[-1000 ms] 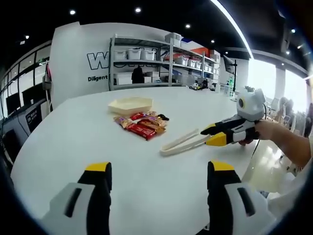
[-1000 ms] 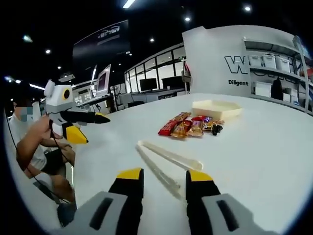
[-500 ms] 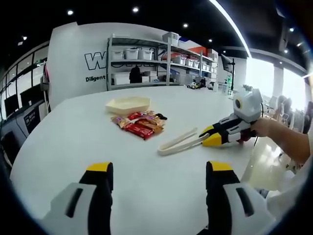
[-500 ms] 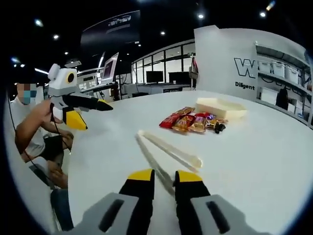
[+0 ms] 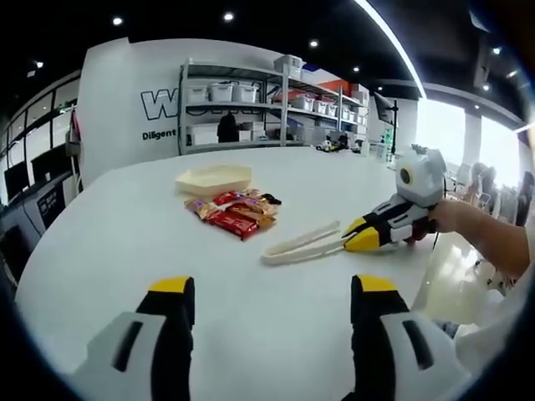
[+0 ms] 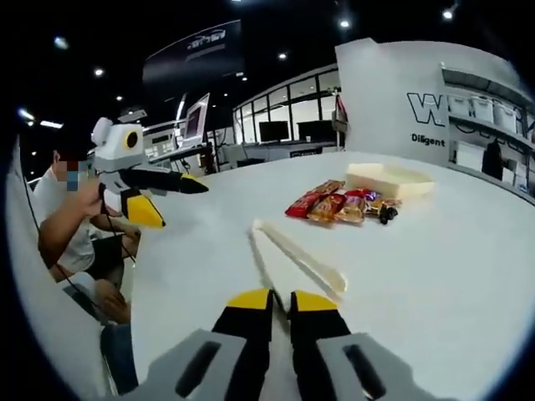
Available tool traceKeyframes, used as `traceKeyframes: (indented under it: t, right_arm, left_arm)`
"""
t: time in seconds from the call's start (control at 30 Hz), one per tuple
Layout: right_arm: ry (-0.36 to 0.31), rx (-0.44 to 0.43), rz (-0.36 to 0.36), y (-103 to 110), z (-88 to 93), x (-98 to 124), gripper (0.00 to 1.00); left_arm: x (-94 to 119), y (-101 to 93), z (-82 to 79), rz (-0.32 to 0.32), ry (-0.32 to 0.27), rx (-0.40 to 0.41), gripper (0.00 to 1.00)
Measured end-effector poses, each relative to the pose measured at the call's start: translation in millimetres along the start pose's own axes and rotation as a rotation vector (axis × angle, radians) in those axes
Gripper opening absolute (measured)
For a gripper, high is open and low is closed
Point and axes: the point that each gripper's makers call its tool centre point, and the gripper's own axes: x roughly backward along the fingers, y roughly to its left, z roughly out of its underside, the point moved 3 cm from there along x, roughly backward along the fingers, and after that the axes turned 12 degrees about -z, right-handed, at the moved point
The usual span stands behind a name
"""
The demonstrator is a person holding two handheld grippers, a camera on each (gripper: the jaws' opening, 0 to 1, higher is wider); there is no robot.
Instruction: Place the target food into the container with the food tongs after gripping and lifting it, then release it inside without dropping or visibly crushing the food.
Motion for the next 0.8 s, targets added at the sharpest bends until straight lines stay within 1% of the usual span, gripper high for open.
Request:
traceKeyframes:
  t: [0.07,0.13,0.2,0.33,0.47,0.57,0.67,0.7,0.73,0.77,0.8]
  right_arm:
    - [-0.001,-0.015,-0.029,3.4,0.5,-0.8,0.00]
    - [0.002,-0.007,-0.042,5.0,0.5,-1.9,0.00]
    - [0.008,0.002,-0.075,11.0,0.1,-4.9,0.00]
    - [0.017,0.004,-0.077,11.5,0.2,-5.3,0.00]
    - [0.008,0.010,-0.073,10.6,-1.1,-2.8,0.00]
    - [0.001,-0.010,-0.075,12.6,-2.6,-2.0,0.00]
    - [0.008,-0.008,-0.071,12.8,-1.7,-0.8,0.00]
    - [0.005,-0.012,-0.072,13.4,-1.7,0.1,0.00]
    - [-0.011,-0.023,-0.075,13.8,-3.9,1.2,0.00]
    - [-0.015,-0.046,-0.077,14.1,-3.7,2.0,0.00]
    - [-0.011,-0.041,-0.077,14.0,-3.2,2.1,0.00]
  left_arm:
    - [-0.6,-0.6,0.2,0.005,-0.002,-0.002,0.75]
    - [-1.1,-0.9,0.7,0.007,0.003,-0.003,0.75]
    - [-0.9,-0.3,0.6,-0.001,0.009,-0.012,0.75]
    - [0.8,-0.4,-2.1,0.000,0.002,-0.015,0.75]
    - [1.8,1.1,-1.9,-0.006,0.003,-0.019,0.75]
    - [1.7,0.9,-1.0,-0.009,0.007,-0.016,0.75]
    - [0.4,-1.7,0.0,0.001,0.007,-0.011,0.75]
    - [-0.4,-3.1,0.8,0.006,0.008,-0.009,0.75]
    - [-1.0,-3.6,1.7,0.008,0.012,-0.011,0.75]
    - [-1.3,-4.1,2.7,0.008,0.019,-0.019,0.75]
    - [-1.5,-3.9,2.4,0.005,0.017,-0.021,0.75]
